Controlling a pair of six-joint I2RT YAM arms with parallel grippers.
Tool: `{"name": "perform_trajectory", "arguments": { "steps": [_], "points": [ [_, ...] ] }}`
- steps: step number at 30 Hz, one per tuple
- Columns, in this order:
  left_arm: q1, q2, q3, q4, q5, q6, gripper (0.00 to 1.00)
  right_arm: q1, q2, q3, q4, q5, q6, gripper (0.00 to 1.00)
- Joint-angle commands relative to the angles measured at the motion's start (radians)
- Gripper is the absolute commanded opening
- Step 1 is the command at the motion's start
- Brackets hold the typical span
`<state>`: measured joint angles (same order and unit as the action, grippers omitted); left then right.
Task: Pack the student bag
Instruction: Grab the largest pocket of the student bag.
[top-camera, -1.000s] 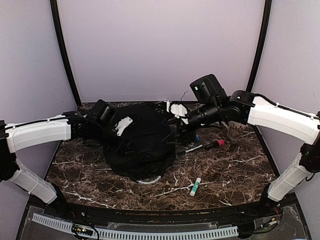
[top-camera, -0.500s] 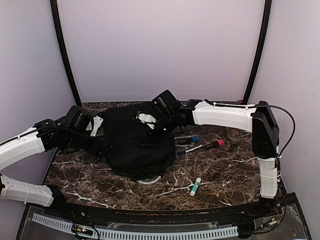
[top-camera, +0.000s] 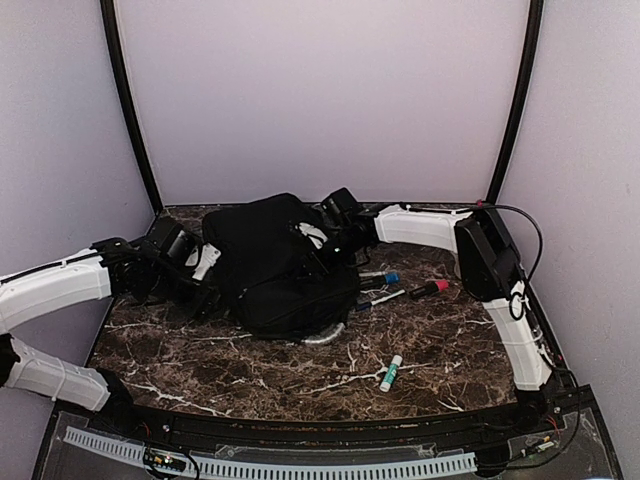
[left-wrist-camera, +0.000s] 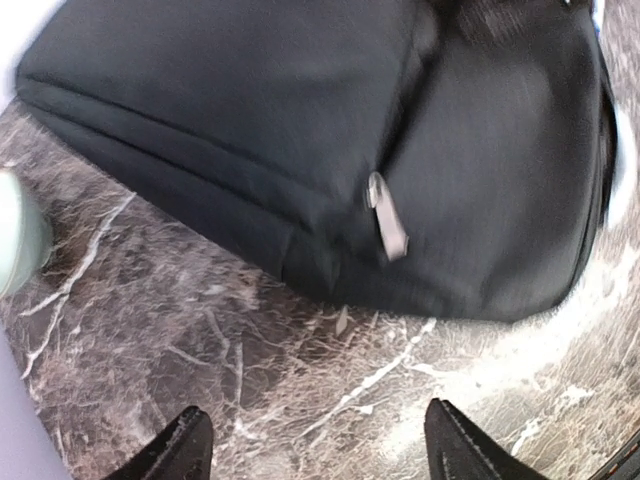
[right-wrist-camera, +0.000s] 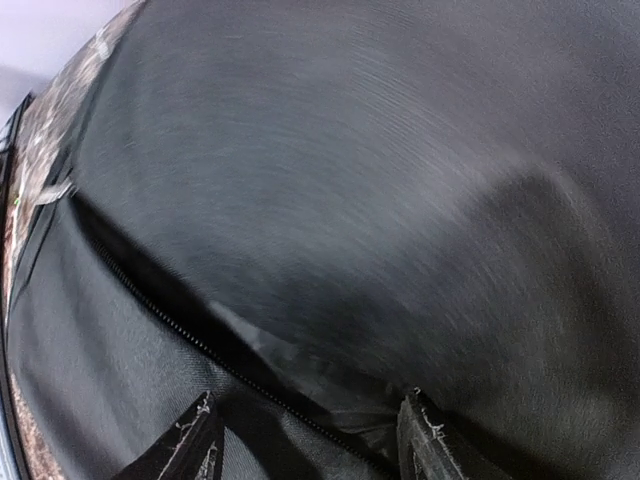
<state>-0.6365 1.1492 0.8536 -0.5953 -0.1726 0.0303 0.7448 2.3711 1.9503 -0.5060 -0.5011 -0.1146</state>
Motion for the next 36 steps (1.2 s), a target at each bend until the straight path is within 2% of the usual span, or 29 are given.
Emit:
{"name": "perform_trajectory", "arguments": {
  "steps": [1,6,13,17,22,27,32,36],
  "points": [
    [0.008,0.106,0.022,-0.001,0.06,0.059,0.7,-0.083,0.106,0.004,-0.081,0.072,0.041,0.6],
    [0.012,0.227,0.029,0.064,0.156,0.08,0.63,-0.087,0.127,0.005,-0.096,0.043,0.033,0.6],
    [0.014,0.269,-0.033,0.226,0.176,0.079,0.64,-0.087,0.124,-0.001,-0.101,0.0,0.034,0.6],
    [0.015,0.293,-0.048,0.286,0.167,0.084,0.6,-0.087,0.127,0.004,-0.101,-0.018,0.041,0.6],
    [0.015,0.353,-0.038,0.299,0.134,0.088,0.49,-0.087,0.13,0.0,-0.1,-0.034,0.05,0.6],
    [0.05,0.395,-0.04,0.337,0.222,0.099,0.38,-0.087,0.13,-0.005,-0.098,-0.045,0.055,0.59],
    [0.05,0.405,-0.036,0.322,0.235,0.094,0.17,-0.087,0.121,-0.004,-0.106,-0.066,0.067,0.58],
    [0.049,0.355,-0.054,0.332,0.252,0.071,0.05,-0.082,0.051,-0.021,-0.091,-0.1,0.093,0.58]
  ]
}}
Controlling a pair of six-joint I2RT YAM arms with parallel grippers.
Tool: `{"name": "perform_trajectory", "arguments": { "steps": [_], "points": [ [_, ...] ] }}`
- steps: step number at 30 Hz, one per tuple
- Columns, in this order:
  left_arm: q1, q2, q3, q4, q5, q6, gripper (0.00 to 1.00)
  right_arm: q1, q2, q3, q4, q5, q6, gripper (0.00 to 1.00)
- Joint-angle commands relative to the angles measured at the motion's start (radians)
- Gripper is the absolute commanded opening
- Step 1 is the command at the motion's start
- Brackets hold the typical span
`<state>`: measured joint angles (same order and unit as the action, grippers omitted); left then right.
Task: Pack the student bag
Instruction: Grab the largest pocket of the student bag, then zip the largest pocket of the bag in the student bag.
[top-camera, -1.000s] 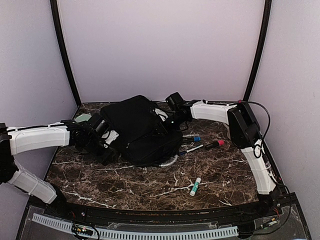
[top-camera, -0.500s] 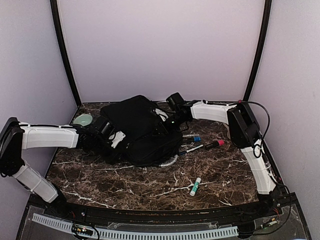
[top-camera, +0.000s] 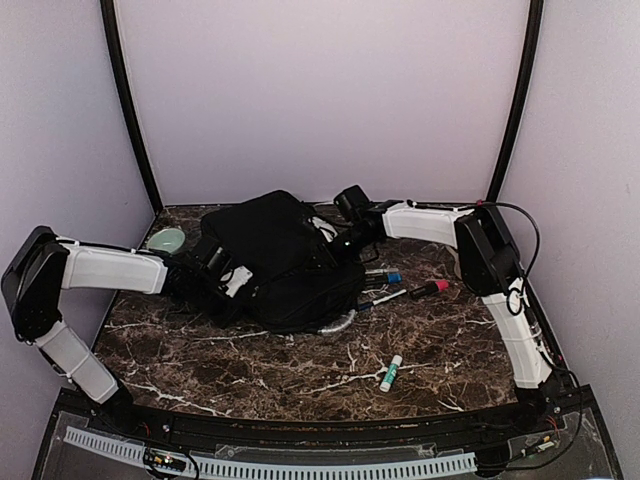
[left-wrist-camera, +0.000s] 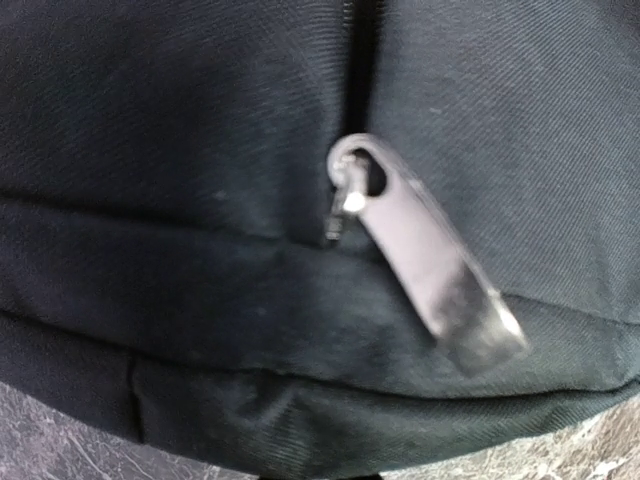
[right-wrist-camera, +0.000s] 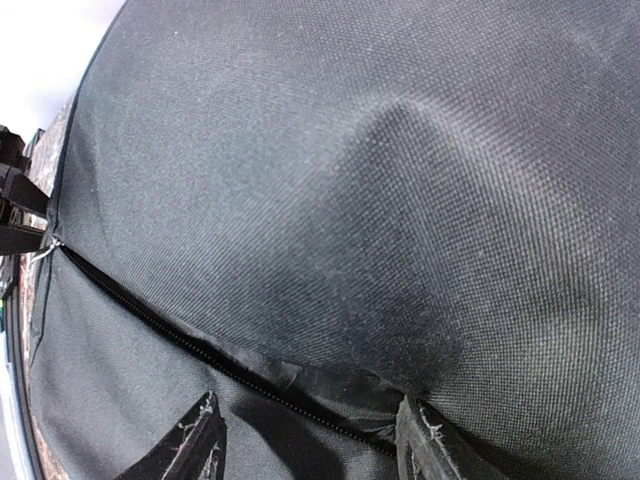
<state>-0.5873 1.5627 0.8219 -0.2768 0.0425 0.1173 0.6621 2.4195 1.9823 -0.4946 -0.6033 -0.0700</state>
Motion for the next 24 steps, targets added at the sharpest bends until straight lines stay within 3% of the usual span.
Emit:
{"name": "perform_trajectory", "arguments": {
  "steps": [1,9,17,24],
  "points": [
    [0.0,-0.074,-0.031,0.02,0.048,-0.018,0.02,0.004,-0.018,-0.053,-0.101,-0.007,0.054,0.58],
    [0.0,-0.177,-0.078,0.008,0.085,-0.042,0.0,0.059,-0.095,0.059,-0.089,0.006,0.084,0.57],
    [-0.001,-0.198,-0.07,-0.018,0.107,-0.061,0.0,0.178,0.162,0.396,-0.134,-0.065,0.14,0.55],
    [-0.012,-0.19,-0.063,-0.015,0.112,-0.069,0.0,0.212,0.168,0.357,-0.056,-0.081,0.177,0.56]
  ]
}}
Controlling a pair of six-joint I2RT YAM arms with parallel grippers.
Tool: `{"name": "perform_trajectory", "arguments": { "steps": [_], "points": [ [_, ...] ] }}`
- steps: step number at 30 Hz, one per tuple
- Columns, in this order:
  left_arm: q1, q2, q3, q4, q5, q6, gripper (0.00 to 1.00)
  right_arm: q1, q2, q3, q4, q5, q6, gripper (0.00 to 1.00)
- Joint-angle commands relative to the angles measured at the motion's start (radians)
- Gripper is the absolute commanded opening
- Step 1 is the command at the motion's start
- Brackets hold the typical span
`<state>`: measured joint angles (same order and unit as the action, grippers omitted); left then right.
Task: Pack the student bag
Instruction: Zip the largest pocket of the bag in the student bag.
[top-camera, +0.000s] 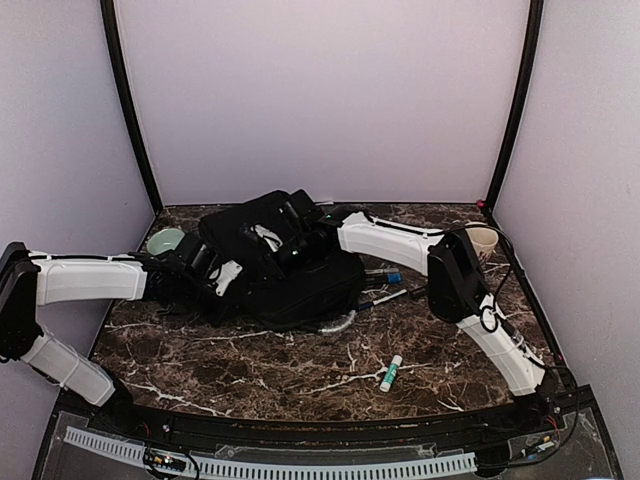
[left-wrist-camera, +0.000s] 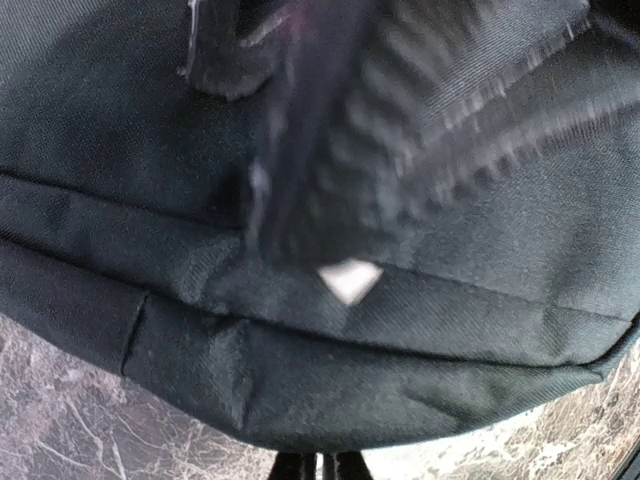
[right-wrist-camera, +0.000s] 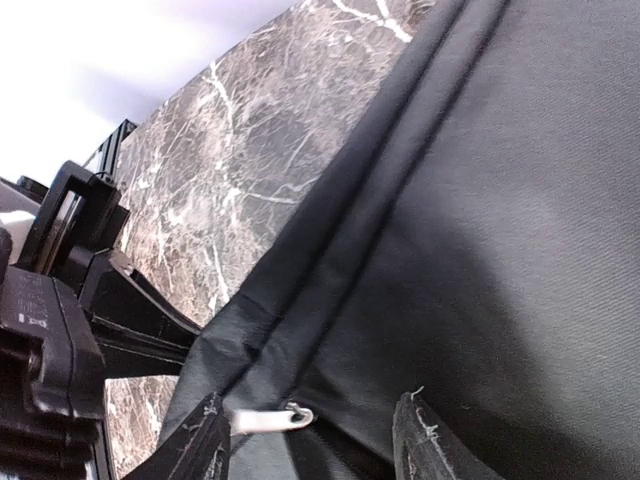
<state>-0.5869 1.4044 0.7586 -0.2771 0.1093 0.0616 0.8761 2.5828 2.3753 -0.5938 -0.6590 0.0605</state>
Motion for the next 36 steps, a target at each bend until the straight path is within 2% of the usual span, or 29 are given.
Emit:
{"name": "perform_trajectory", "arguments": {
  "steps": [1,3,11,19,26,28,31,36],
  "points": [
    [-0.018,-0.029,0.004,-0.016,0.044,-0.014,0.0,-0.001,0.017,-0.038,0.054,-0.022,0.066,0.56],
    [-0.022,-0.027,0.011,-0.027,0.045,-0.013,0.0,-0.002,0.063,-0.027,0.057,-0.003,0.111,0.52],
    [-0.188,0.025,0.051,-0.084,0.078,-0.017,0.0,-0.003,0.19,-0.074,0.084,0.002,0.214,0.45],
    [-0.35,0.15,0.154,-0.015,0.085,-0.023,0.0,-0.003,0.215,-0.075,0.107,-0.016,0.246,0.4],
    [-0.411,0.264,0.252,0.077,0.033,-0.018,0.0,-0.003,0.221,-0.107,0.116,-0.048,0.253,0.39],
    [-0.412,0.291,0.276,0.095,-0.003,-0.031,0.04,-0.002,0.216,-0.115,0.118,-0.066,0.248,0.38],
    [-0.414,0.303,0.317,0.074,-0.036,-0.024,0.18,-0.004,0.182,-0.129,0.109,-0.089,0.221,0.37],
    [-0.424,0.227,0.331,-0.046,-0.021,0.054,0.35,-0.024,0.05,-0.154,0.087,-0.105,0.169,0.4]
  ]
}}
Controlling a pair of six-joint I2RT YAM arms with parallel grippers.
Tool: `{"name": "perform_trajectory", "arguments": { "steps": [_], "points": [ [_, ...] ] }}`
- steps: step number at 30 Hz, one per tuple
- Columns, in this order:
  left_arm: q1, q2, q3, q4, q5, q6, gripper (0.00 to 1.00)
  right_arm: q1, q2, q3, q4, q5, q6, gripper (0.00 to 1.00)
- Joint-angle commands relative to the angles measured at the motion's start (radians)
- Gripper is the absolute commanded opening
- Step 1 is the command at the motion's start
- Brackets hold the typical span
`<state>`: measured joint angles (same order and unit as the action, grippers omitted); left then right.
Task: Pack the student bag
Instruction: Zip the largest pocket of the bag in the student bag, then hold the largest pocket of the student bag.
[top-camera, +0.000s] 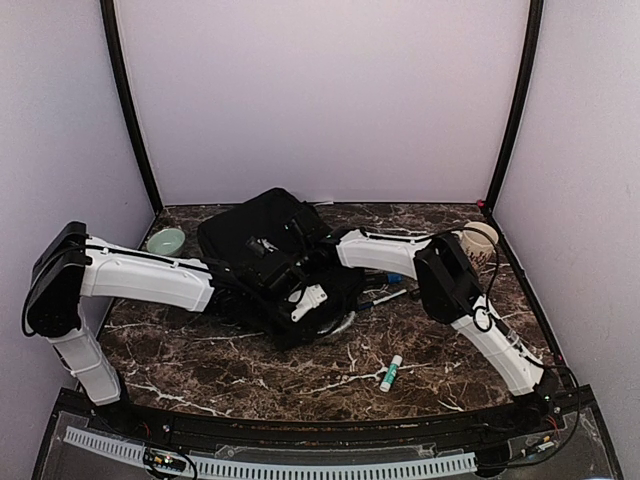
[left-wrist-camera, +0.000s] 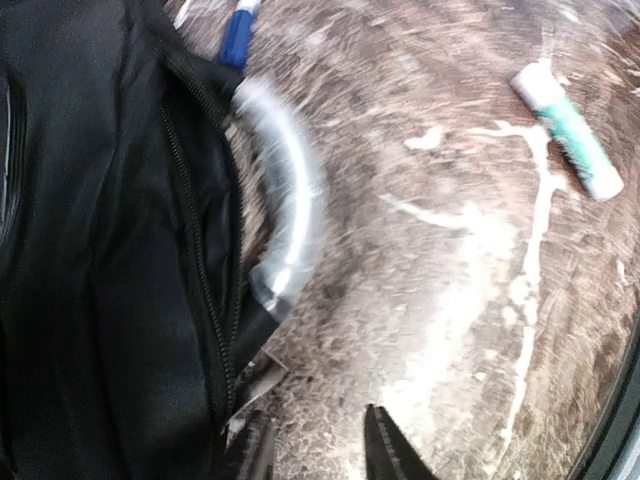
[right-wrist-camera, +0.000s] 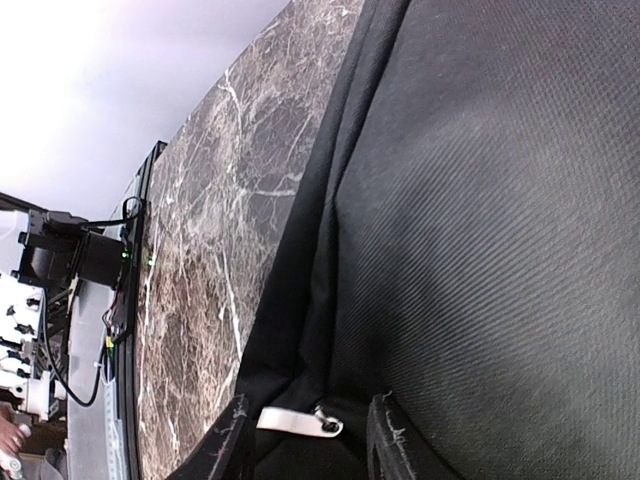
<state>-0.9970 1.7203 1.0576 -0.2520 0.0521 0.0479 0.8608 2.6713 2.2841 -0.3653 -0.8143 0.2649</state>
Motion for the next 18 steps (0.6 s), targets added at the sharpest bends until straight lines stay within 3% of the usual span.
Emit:
{"name": "perform_trajectory", "arguments": {
  "steps": [1,8,10,12,18],
  "points": [
    [-0.016,-0.114,0.034,-0.104,0.047,0.085,0.36,-0.014,-0.069,-0.068,-0.144,0.051,-0.045,0.4],
    [-0.016,-0.293,0.025,-0.251,-0.056,0.185,0.44,-0.033,-0.29,-0.133,-0.164,0.074,-0.103,0.46],
    [-0.015,-0.319,0.0,-0.239,-0.128,0.206,0.55,-0.042,-0.359,-0.186,-0.164,0.091,-0.112,0.49],
    [-0.014,-0.322,-0.022,-0.231,-0.175,0.218,0.65,-0.053,-0.441,-0.266,-0.149,0.101,-0.115,0.52],
    [-0.006,-0.264,-0.045,-0.197,-0.227,0.304,0.7,-0.089,-0.729,-0.575,-0.126,0.181,-0.215,0.53]
  ]
}}
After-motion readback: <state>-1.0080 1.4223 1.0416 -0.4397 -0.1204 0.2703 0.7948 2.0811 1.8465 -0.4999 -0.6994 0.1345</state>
